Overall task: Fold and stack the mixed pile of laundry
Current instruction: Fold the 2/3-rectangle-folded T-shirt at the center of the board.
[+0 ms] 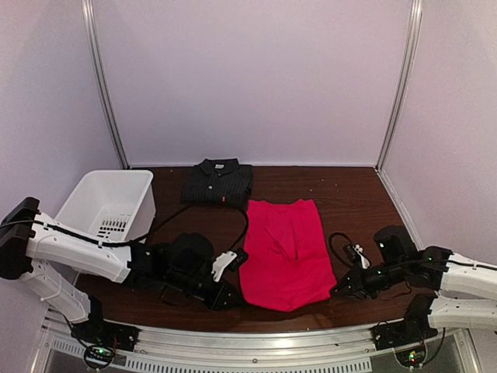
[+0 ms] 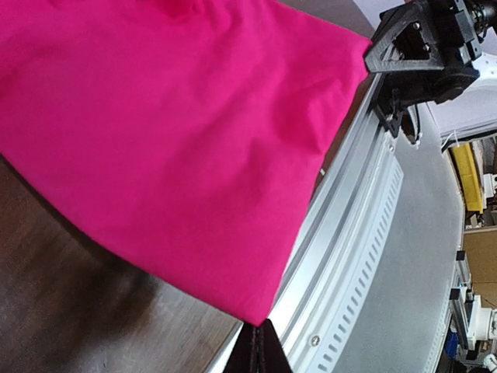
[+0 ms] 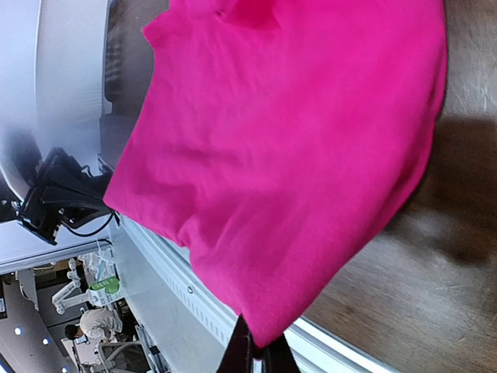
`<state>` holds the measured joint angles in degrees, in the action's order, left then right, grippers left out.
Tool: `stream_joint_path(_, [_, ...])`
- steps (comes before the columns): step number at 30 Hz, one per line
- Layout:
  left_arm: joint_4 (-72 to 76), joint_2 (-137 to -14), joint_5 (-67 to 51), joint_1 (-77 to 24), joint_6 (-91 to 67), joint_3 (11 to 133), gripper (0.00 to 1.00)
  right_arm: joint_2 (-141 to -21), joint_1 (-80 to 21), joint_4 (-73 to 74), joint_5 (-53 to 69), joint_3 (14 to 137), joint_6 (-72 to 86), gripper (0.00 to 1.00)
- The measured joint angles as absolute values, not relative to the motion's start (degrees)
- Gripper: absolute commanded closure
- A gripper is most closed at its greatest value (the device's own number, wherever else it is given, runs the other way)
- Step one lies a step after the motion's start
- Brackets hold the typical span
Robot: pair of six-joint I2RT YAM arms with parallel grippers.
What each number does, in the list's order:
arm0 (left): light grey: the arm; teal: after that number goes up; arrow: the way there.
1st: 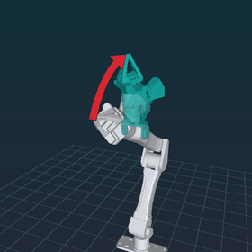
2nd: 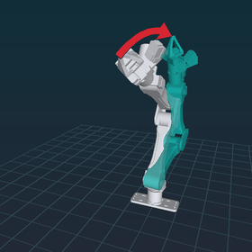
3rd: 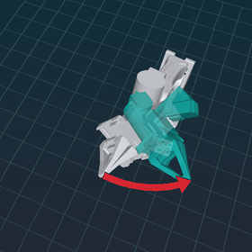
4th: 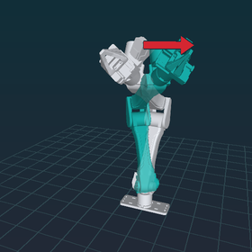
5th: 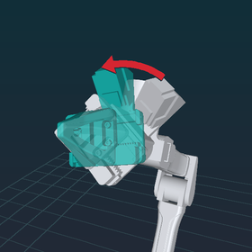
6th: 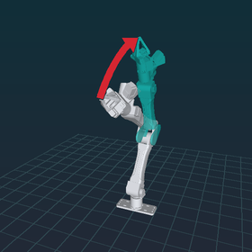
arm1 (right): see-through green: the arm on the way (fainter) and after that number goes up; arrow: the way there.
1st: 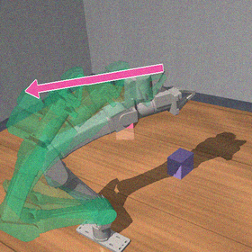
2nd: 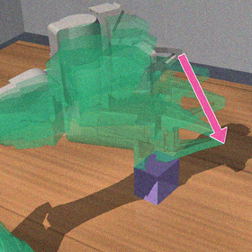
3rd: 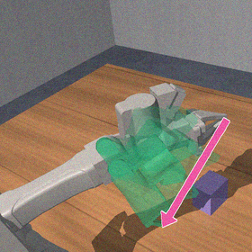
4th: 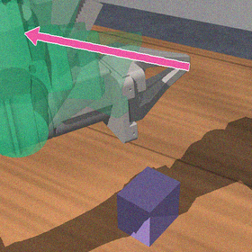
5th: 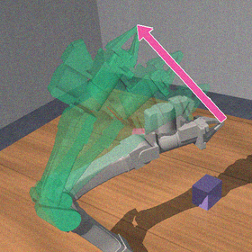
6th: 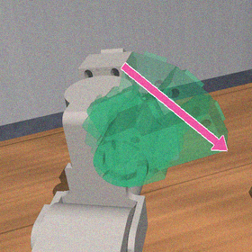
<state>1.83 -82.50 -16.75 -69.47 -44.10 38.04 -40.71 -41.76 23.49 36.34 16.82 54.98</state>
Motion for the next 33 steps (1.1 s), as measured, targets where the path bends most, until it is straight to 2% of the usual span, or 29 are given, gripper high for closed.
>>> stream_joint_path(6, [-0.7, -82.6, -16.8, -64.2, -41.8, 44.4, 1.00, -49.0, -40.3, 26.0, 32.5, 29.7, 50.0, 1.00])
stream_joint_path(12, [-2.8, -85.3, -17.6, -55.0, -39.1, 51.4, 1.00, -57.9, -30.7, 26.3, 31.7, 37.7, 43.7, 1.00])
stream_joint_path(23, [-4.2, -107.0, -16.5, -43.6, -34.6, 73.1, 1.00, -83.4, -17.4, 18.2, 34.0, 52.8, 33.6, 1.00])
stream_joint_path(29, [-3.1, -118.1, -14.7, -42.3, -34.2, 77.8, 1.00, -100.5, -16.7, 10.2, 35.6, 58.9, 30.0, 1.00])
stream_joint_path(33, [-2.5, -122.0, -14.3, -42.3, -34.0, 76.6, 1.00, -106.1, -17.3, 5.9, 36.7, 57.5, 29.8, 1.00])
